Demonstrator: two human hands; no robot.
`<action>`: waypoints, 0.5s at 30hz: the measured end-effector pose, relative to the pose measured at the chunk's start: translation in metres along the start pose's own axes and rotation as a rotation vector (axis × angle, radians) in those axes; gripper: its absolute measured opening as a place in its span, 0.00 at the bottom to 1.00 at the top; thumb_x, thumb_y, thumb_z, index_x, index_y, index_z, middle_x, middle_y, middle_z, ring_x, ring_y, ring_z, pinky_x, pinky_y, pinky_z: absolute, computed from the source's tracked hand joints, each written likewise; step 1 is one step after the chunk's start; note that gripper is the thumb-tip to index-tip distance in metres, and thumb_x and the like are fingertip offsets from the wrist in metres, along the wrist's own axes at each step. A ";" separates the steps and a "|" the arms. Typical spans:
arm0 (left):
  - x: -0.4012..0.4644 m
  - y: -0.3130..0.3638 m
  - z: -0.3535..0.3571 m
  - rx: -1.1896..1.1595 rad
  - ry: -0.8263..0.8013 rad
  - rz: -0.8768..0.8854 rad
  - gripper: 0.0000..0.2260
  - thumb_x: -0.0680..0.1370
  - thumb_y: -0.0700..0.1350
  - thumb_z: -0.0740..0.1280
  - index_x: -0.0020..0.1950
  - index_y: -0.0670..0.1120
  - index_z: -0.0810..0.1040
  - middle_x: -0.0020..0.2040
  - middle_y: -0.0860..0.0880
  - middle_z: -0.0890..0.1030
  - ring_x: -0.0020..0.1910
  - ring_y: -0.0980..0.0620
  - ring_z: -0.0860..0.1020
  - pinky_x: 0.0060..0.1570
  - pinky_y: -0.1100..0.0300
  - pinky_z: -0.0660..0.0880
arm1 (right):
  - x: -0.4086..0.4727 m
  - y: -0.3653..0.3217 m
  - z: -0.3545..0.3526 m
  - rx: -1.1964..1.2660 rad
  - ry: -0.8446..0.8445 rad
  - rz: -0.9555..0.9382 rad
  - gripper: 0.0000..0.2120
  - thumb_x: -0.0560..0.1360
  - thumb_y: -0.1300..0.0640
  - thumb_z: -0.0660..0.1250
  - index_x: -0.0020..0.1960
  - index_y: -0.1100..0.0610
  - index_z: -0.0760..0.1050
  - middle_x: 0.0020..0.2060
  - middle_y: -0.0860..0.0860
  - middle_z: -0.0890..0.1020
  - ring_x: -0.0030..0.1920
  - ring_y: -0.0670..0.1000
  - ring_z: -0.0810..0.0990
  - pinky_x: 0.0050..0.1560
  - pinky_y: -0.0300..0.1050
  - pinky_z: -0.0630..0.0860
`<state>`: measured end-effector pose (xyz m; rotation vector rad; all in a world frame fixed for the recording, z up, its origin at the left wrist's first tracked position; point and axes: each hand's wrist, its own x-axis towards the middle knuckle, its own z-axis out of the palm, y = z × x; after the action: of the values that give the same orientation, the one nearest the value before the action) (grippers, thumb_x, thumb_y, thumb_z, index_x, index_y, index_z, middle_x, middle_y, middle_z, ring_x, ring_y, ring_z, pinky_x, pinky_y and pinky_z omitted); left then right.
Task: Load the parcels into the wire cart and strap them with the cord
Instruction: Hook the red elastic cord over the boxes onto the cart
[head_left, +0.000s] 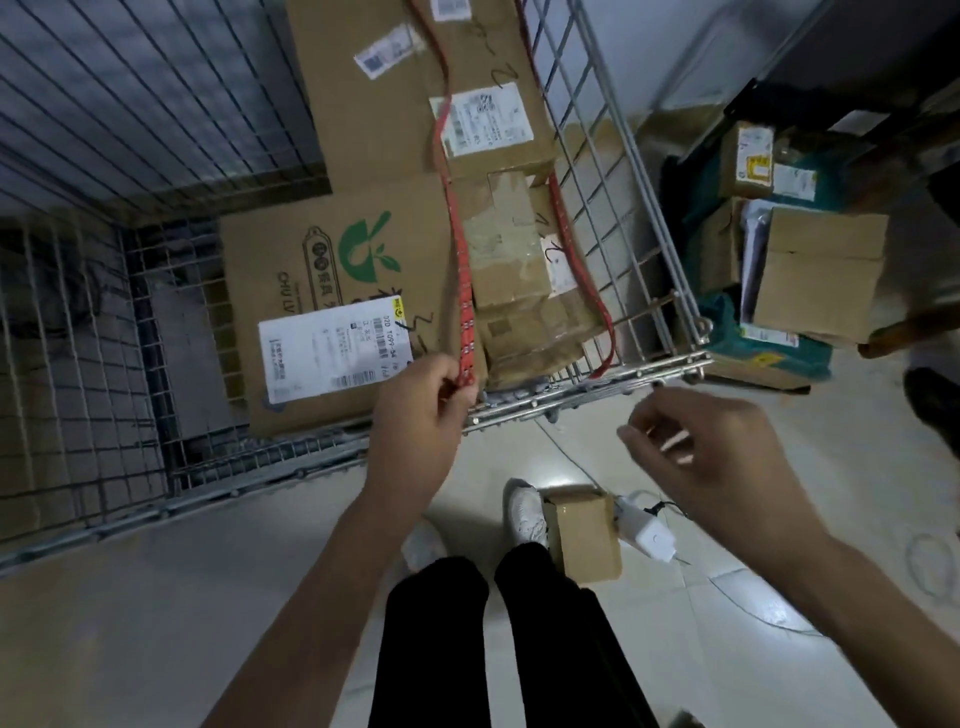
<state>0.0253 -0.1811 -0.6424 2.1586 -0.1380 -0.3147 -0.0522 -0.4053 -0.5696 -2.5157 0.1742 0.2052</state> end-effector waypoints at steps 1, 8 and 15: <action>0.002 0.001 0.001 0.009 -0.009 -0.012 0.05 0.76 0.40 0.69 0.41 0.42 0.77 0.39 0.47 0.81 0.38 0.51 0.79 0.37 0.50 0.76 | -0.013 -0.001 0.006 0.005 -0.038 0.018 0.06 0.73 0.55 0.70 0.38 0.51 0.76 0.32 0.43 0.78 0.33 0.45 0.79 0.34 0.48 0.78; -0.008 -0.007 -0.015 0.049 0.048 -0.095 0.07 0.74 0.43 0.73 0.37 0.46 0.79 0.31 0.55 0.78 0.32 0.60 0.75 0.33 0.70 0.67 | -0.060 -0.002 0.032 0.028 -0.193 0.089 0.06 0.71 0.46 0.64 0.37 0.45 0.71 0.32 0.40 0.78 0.34 0.43 0.78 0.34 0.46 0.77; -0.009 -0.009 -0.014 0.089 0.115 0.103 0.04 0.71 0.40 0.75 0.39 0.44 0.81 0.38 0.50 0.82 0.37 0.51 0.80 0.40 0.51 0.79 | -0.051 -0.020 0.054 0.040 -0.163 0.005 0.05 0.73 0.50 0.67 0.40 0.48 0.74 0.33 0.42 0.77 0.34 0.43 0.77 0.35 0.46 0.76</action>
<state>0.0201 -0.1630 -0.6402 2.2423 -0.2005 -0.1268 -0.1049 -0.3543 -0.5922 -2.4455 0.1181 0.4026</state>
